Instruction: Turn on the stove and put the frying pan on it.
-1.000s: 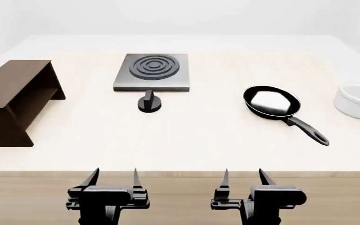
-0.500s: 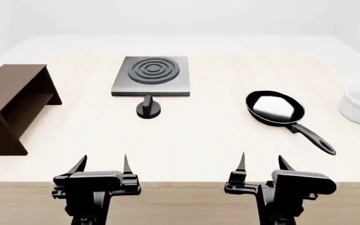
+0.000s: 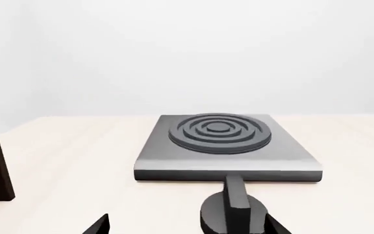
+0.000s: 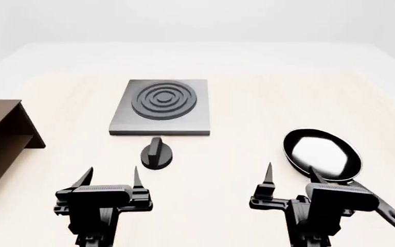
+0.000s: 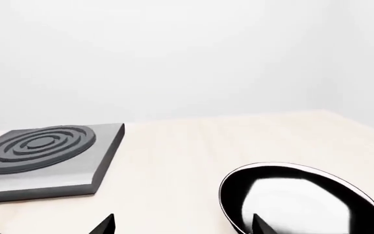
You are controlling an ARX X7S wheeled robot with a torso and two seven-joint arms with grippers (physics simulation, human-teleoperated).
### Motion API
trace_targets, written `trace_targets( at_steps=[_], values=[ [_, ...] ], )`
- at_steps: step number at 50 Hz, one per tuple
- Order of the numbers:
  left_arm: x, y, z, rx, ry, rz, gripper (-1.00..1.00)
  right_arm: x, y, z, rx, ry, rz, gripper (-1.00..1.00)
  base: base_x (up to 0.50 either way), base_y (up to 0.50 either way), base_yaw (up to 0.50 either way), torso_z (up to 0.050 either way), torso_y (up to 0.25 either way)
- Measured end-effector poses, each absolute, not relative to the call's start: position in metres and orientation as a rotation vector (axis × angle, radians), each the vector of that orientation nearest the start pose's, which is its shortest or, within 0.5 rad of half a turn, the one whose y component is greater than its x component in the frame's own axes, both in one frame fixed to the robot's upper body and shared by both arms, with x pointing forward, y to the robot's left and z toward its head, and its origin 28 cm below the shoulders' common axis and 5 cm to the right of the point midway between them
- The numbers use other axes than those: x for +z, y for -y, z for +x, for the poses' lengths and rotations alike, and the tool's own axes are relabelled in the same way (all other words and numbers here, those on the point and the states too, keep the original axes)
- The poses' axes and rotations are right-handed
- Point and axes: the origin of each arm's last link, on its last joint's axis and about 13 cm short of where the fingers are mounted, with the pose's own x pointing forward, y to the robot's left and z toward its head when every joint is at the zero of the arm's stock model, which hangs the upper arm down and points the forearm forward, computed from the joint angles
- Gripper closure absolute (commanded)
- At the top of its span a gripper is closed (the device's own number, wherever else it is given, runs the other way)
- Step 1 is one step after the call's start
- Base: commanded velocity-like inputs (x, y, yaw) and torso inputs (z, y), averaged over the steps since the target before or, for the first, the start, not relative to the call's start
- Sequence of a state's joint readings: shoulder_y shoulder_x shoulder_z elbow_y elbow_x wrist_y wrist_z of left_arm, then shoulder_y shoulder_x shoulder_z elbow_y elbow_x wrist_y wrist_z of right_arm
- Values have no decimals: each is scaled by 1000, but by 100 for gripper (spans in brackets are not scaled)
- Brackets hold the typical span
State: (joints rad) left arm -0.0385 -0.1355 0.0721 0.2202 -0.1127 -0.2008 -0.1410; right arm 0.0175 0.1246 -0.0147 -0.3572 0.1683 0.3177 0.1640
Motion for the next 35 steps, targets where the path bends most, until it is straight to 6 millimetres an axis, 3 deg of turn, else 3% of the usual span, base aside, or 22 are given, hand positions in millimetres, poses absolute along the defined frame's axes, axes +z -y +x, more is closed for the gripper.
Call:
trace_targets(
  at_steps=[17, 35],
  values=[
    [54, -218, 218, 45, 48, 24, -100, 69, 113, 210, -93, 52, 24, -100, 490, 0, 0, 0, 1],
    [52, -220, 218, 46, 34, 30, -100, 66, 113, 211, -104, 32, -4, -100, 1, 0, 0, 0, 0]
  ],
)
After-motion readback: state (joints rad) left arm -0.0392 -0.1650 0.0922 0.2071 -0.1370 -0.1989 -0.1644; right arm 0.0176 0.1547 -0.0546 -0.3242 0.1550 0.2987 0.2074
